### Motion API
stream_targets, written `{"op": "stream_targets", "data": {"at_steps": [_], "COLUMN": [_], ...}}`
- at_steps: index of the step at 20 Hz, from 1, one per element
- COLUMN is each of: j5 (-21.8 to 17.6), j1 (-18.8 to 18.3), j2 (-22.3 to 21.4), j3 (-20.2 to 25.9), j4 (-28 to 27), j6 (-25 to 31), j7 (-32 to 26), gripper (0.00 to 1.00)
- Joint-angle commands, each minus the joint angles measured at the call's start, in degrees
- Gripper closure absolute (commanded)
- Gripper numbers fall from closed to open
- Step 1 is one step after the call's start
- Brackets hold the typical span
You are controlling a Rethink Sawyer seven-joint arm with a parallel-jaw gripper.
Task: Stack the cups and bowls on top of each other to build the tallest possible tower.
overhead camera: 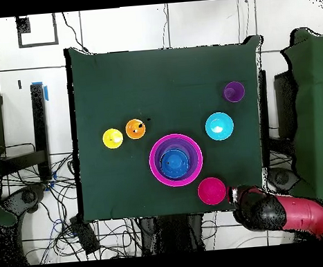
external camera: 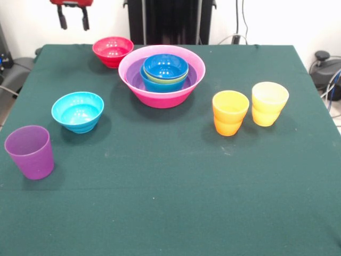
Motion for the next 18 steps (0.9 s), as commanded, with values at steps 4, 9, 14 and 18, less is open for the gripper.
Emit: {"op": "stream_targets", "data": {"at_steps": [4,9,14,18], "j5": [-1.47,-4.10,-6.63,-8.06], "j1": [1.12,2.54,2.27,2.35], "j2": [4.21,9.01,12.56,13.22], "j3": [1.47,-0.85,-0.68,-0.30], "j4": [-0.87,-4.28,-7.01,-7.37], "j6": [-1.25,-1.23,-2.25,-2.67], "j7": [0.25,0.65,-1.38,-1.90], "gripper": [0.00,0.00,0.00,0.00]}}
